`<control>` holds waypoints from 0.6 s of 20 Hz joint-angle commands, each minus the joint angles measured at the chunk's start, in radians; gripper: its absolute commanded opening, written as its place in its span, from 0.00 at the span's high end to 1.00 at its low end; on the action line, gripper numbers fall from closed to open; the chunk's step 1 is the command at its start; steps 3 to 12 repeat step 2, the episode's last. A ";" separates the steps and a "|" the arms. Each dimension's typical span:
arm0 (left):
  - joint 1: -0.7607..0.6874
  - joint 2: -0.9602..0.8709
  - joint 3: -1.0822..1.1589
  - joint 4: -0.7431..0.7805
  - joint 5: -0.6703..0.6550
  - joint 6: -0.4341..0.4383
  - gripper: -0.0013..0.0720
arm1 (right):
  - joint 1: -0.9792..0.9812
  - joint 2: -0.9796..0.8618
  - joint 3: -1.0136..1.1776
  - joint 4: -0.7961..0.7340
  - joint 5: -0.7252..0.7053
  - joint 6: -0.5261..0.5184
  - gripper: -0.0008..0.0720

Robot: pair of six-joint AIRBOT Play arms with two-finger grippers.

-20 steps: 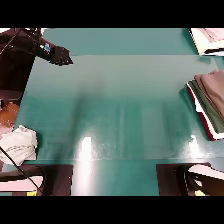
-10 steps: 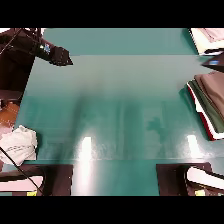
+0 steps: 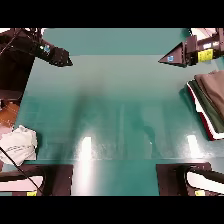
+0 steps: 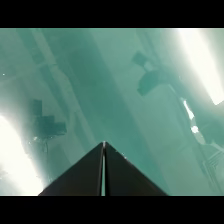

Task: Fold the shirts.

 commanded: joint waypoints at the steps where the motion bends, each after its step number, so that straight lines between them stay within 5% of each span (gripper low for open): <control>1: 0.000 0.000 0.000 0.000 0.000 0.000 0.95 | 0.018 0.001 0.000 0.002 -0.024 -0.003 0.97; 12: 0.000 0.000 0.000 0.000 0.000 0.000 0.95 | 0.010 0.001 0.000 0.003 -0.019 -0.003 0.97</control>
